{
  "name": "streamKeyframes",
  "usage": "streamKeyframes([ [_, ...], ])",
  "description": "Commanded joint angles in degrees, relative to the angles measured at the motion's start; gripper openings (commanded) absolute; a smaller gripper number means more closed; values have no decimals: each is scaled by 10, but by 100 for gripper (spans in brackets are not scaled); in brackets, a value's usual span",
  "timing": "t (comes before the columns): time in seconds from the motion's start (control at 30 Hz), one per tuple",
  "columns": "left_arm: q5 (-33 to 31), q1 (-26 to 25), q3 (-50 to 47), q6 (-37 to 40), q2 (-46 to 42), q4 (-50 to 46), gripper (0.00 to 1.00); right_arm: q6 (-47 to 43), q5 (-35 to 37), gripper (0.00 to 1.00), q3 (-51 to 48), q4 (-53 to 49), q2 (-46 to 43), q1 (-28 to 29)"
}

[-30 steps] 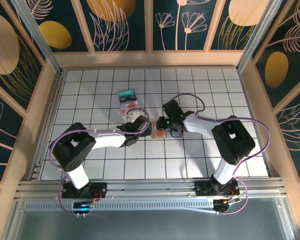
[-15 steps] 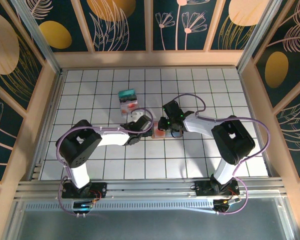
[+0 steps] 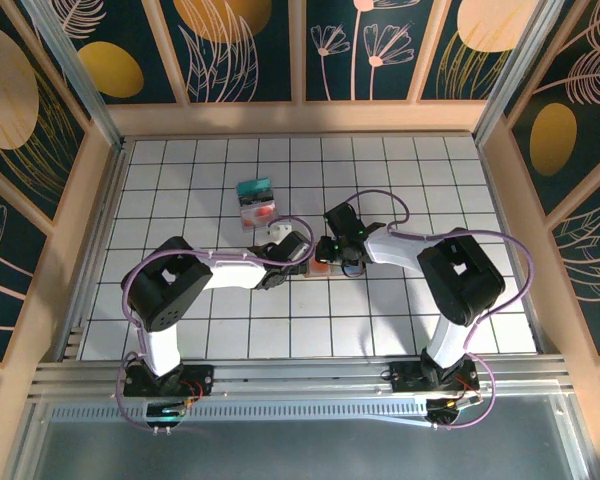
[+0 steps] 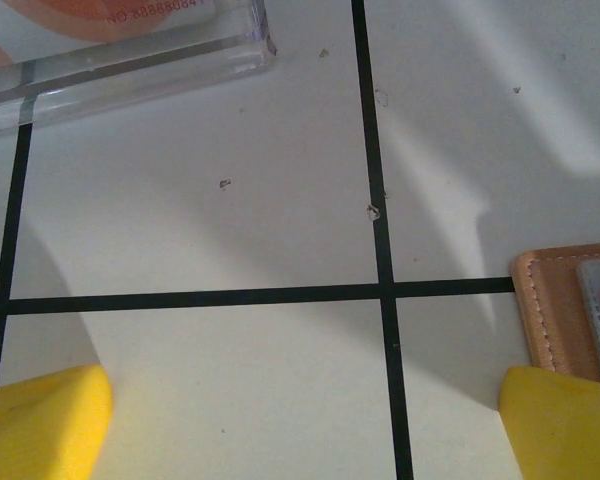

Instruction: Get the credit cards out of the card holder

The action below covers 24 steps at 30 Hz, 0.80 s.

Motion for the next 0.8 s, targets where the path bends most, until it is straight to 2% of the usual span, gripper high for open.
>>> streamKeyframes([
  [0.0,-6,-2,-2,8,19,-45,99,10,-14,33,-4,1,15,2],
  [0.4,-17,-20,-8,-5,17,-75,99,23,-139,32,-53,107,-47,-25],
  [0.77,-26,-23,-17,-31,2,-105,99,50,-201,31,-92,168,-77,-48],
])
